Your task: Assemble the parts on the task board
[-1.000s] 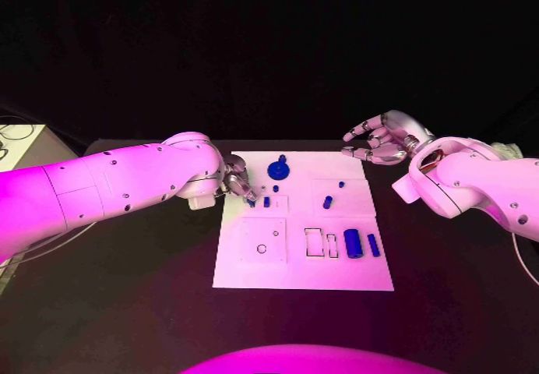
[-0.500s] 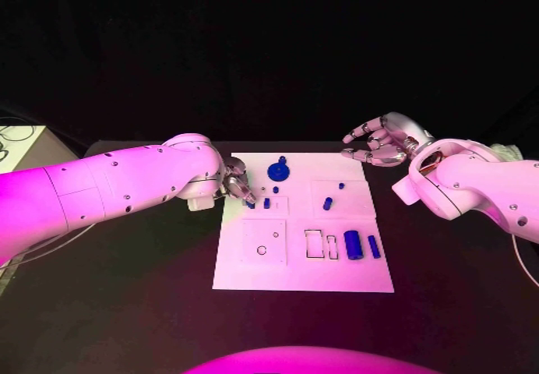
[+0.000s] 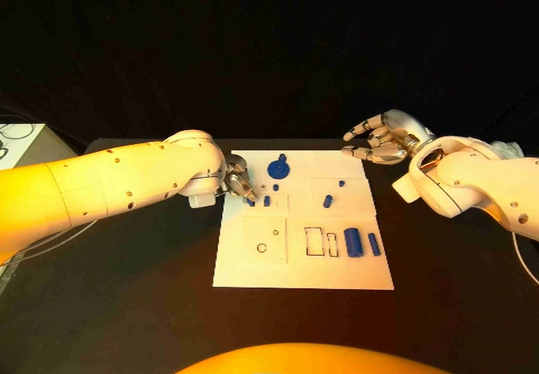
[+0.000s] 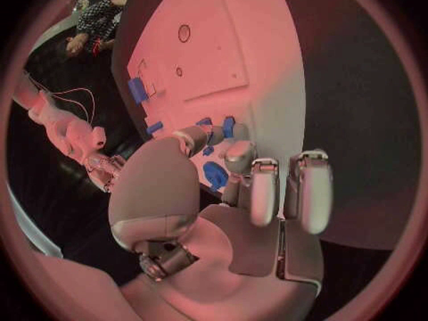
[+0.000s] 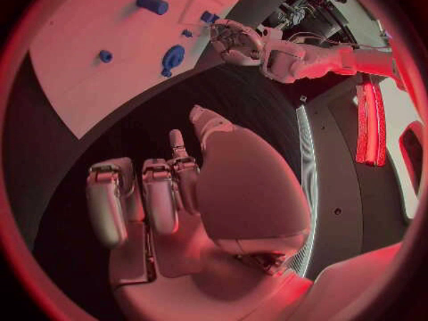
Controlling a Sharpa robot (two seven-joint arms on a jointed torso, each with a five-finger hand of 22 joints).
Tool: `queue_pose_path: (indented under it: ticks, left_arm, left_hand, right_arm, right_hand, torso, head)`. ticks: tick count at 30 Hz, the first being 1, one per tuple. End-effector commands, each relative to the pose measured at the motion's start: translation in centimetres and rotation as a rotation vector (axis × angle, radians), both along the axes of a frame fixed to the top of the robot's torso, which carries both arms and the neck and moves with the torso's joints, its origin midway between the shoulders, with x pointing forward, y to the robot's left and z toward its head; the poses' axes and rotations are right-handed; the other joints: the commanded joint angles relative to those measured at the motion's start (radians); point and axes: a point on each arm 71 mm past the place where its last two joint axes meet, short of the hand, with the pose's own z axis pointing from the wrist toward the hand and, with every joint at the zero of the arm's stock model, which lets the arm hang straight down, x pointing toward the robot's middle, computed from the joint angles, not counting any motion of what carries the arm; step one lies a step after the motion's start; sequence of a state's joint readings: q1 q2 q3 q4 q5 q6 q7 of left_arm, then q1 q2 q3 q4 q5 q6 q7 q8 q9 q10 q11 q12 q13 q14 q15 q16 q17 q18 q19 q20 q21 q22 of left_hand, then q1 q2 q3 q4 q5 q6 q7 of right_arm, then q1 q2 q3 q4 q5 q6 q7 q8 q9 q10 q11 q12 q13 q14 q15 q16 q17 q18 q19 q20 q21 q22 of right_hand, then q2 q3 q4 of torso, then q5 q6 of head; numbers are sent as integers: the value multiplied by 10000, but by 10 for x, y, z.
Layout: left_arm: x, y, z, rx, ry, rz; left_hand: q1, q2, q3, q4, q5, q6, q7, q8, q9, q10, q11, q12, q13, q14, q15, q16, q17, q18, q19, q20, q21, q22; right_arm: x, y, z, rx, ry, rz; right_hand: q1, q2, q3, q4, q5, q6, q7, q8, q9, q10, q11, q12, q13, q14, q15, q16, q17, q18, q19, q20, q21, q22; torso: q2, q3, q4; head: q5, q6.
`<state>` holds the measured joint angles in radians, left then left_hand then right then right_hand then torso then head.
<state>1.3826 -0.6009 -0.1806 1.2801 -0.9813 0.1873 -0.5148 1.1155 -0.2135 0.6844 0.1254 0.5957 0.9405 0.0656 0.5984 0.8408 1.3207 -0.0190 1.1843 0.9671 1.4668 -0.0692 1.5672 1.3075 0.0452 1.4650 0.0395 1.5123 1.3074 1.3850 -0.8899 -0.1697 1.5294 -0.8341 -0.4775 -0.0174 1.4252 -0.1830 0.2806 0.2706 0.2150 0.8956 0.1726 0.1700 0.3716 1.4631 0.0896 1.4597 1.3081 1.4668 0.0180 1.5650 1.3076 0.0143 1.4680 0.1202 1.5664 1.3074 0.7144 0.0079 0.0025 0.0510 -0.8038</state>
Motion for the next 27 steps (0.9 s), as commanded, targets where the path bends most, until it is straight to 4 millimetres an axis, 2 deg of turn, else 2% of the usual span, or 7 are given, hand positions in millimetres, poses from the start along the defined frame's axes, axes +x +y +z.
queue_pose_path:
  ticks: [1,13,20,27]
  left_arm:
    - [-5,-4,-8,306,546,-362]
    - [-3,-10,-8,212,472,-227]
    - [-1,-11,-7,205,240,-78]
    - [1,-9,-7,304,163,-15]
  left_hand:
    - [78,33,1621,-1674,61,152,-95,-18,-24,66,-25,40,87,1040,-86,36,2633,-151,217,-54,1,1489]
    - [-364,132,1242,-1265,9,270,-197,-9,19,308,-86,225,407,1040,-112,36,2633,-161,237,-56,3,1523]
    - [-772,142,511,-832,-170,259,-303,-41,56,345,-156,196,440,1040,-172,36,2633,-163,246,-109,-13,1527]
    - [-917,123,8,-583,-242,302,-333,-98,26,330,-178,177,459,1040,-194,36,2633,-163,248,-135,-24,1523]
  right_arm:
    - [-1,2,0,-27,4,177]
    - [-1,2,0,-15,-15,187]
    - [-1,2,0,-8,-25,201]
    - [-1,2,0,-4,-33,200]
  right_hand:
    - [-115,-13,38,0,-3,-85,-7,39,7,-36,-23,-26,1612,998,-64,-20,2478,-125,996,-62,-22,2590]
    - [-115,-13,38,0,-3,-85,-7,39,7,-36,-23,-26,1612,998,-64,-20,2478,-125,996,-62,-22,2590]
    - [-152,-13,61,10,-7,-102,-10,53,8,-50,-27,-42,1597,997,-67,-23,2473,-122,989,-65,-36,2581]
    - [-152,-13,61,10,-7,-102,-10,53,8,-50,-27,-42,1597,997,-67,-23,2473,-122,989,-65,-36,2581]
  torso:
    - [-4,0,-3]
    - [7,0,-10]
    - [-2,-4,0]
    - [-9,-3,3]
  head:
    - [-2,-35]
    - [-45,-70]
    - [-80,-80]
    - [-99,-100]
